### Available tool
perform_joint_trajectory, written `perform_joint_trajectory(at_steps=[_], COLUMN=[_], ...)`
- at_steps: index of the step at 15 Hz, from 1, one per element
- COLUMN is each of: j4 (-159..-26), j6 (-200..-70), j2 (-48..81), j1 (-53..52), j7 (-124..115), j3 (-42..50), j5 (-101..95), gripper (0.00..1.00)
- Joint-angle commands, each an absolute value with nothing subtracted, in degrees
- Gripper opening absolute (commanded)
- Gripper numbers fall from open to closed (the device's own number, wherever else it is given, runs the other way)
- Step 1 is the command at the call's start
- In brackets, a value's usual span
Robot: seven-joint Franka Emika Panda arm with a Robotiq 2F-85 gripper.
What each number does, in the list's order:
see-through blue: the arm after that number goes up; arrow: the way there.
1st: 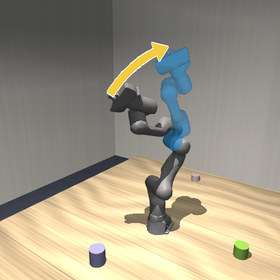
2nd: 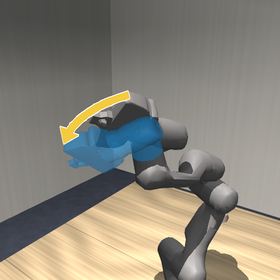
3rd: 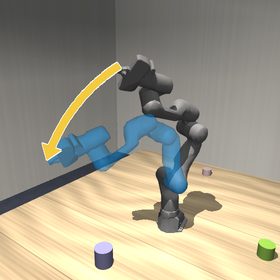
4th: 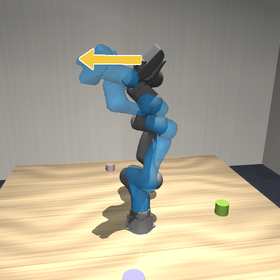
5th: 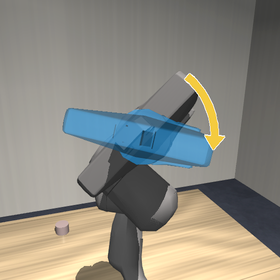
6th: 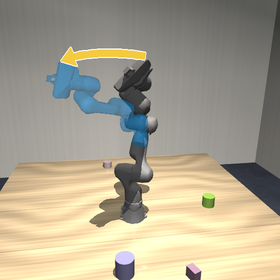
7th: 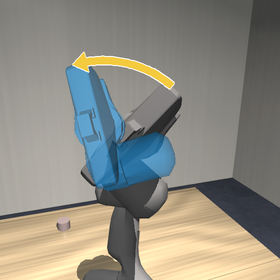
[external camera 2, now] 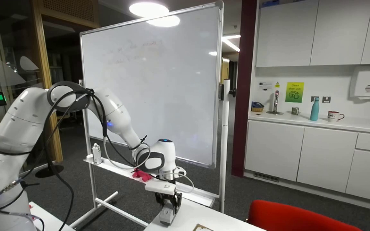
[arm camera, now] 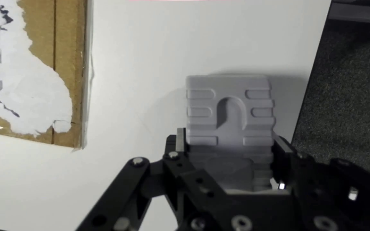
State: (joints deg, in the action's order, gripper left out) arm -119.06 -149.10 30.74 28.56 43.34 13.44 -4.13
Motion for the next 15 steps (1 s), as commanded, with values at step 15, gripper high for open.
perform_joint_trajectory(at_steps=[15], j4=[-142.26], j6=[-144.32], j2=[-8.34], j1=[21.15], j7=[39.99], j3=[13.95], j5=[-11.16], gripper=[0.35])
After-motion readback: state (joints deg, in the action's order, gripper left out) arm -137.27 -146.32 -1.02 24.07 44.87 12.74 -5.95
